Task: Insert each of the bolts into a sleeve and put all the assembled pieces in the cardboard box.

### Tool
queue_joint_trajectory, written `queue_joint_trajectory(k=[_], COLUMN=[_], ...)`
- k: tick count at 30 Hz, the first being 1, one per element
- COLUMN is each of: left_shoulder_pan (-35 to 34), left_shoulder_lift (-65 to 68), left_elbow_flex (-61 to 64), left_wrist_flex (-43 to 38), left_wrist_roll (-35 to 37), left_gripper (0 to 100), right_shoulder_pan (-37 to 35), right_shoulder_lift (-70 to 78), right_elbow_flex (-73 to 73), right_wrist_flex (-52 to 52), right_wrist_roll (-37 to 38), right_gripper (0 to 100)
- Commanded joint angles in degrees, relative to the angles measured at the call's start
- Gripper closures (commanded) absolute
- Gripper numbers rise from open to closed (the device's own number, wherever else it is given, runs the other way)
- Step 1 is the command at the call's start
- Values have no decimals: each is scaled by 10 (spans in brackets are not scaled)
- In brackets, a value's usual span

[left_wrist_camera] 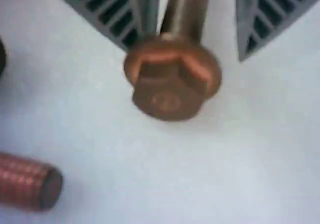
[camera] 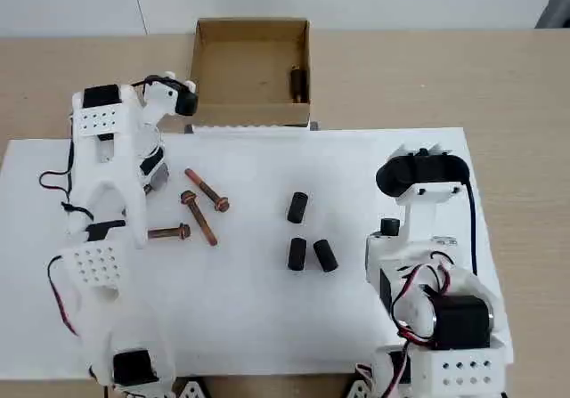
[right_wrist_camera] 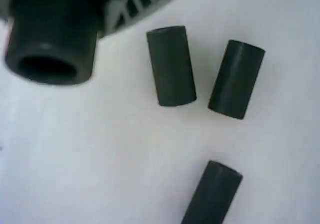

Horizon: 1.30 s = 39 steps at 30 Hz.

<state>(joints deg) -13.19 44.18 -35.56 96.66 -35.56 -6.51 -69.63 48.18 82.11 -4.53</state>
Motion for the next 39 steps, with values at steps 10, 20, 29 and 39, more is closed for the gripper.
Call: queue_joint_trajectory(k=[10,20,29,39], left_shoulder_pan=[3,23,86,135], left_shoulder_lift=[29,-107,-414,-695], left_elbow_flex=[-39,-22,174,345], left_wrist_flex=[11,37,37,36], left_wrist_roll=[-2,2,33,105], left_gripper=[994,995,995,995], right_shoulder_pan=[0,1,0,4], right_shoulder_lift=[-4,-4,-4,-5], right_elbow_flex=[-6,-81,-164,-197], right_wrist_flex=[-7,39,119,139], right_wrist_roll=[-3,-1,1,1], right_gripper=[996,996,996,996])
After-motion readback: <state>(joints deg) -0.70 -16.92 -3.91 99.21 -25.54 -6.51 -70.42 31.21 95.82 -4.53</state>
